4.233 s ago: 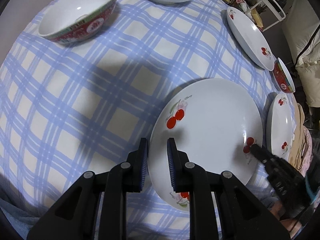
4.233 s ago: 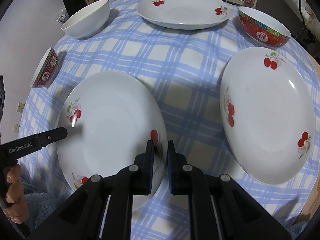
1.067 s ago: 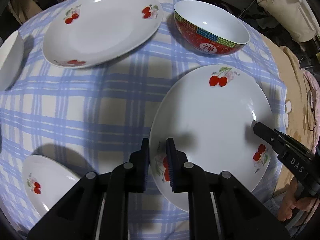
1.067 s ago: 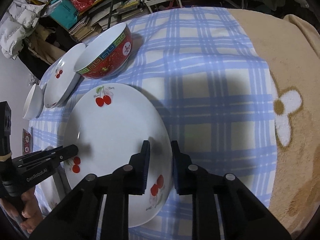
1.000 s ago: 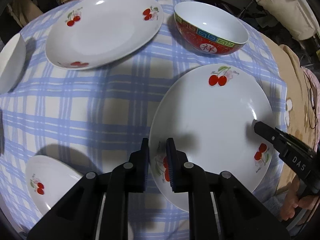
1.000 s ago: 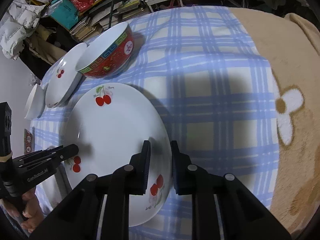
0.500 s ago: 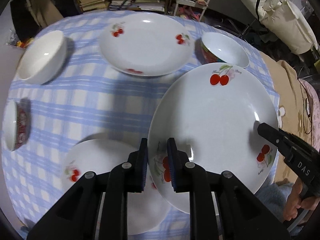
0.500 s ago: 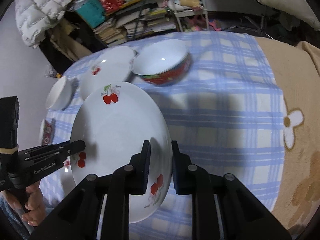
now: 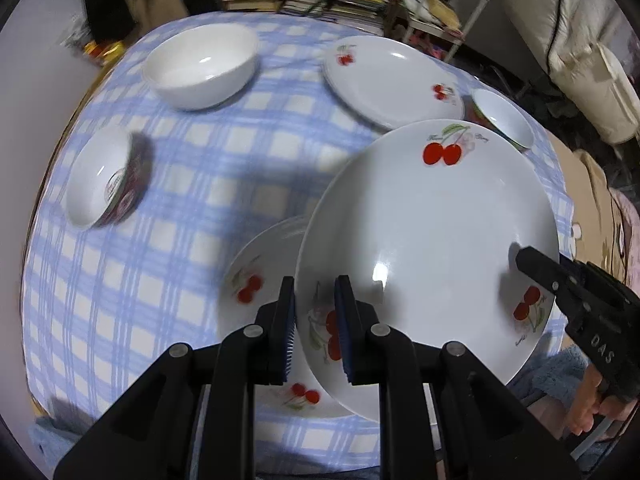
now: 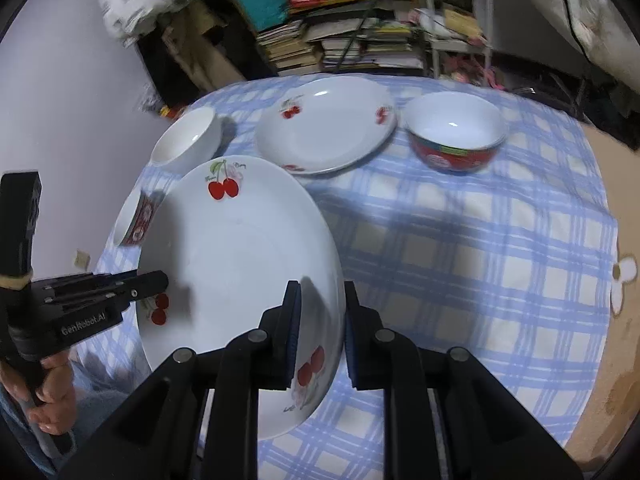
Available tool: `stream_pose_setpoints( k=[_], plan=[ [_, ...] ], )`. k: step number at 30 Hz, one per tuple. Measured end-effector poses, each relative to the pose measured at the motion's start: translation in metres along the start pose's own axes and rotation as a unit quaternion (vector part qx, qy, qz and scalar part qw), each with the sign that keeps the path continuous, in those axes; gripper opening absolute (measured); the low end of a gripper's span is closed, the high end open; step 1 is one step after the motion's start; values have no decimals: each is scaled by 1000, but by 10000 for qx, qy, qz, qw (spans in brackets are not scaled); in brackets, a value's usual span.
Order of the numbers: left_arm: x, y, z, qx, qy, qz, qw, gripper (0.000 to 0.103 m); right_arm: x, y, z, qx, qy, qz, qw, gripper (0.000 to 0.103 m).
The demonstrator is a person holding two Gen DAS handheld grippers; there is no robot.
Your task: Organize plates and bowls
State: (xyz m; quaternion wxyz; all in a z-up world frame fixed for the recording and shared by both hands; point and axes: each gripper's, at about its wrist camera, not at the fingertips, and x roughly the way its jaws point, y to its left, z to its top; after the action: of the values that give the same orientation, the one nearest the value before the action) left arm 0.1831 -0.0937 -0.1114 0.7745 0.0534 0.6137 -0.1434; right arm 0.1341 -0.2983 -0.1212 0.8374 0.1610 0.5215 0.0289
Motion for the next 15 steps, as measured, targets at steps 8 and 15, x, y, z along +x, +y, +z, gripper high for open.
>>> stream_pose_setpoints(
  k=[8, 15],
  plan=[
    [-1, 36, -30, -358, -79, 306, 9989, 20, 15, 37, -14, -434, 106, 167, 9989, 22],
    [14, 58, -53, -724, 30, 202, 9972, 19, 32, 48, -38, -349, 99, 361, 9987, 21]
  ],
)
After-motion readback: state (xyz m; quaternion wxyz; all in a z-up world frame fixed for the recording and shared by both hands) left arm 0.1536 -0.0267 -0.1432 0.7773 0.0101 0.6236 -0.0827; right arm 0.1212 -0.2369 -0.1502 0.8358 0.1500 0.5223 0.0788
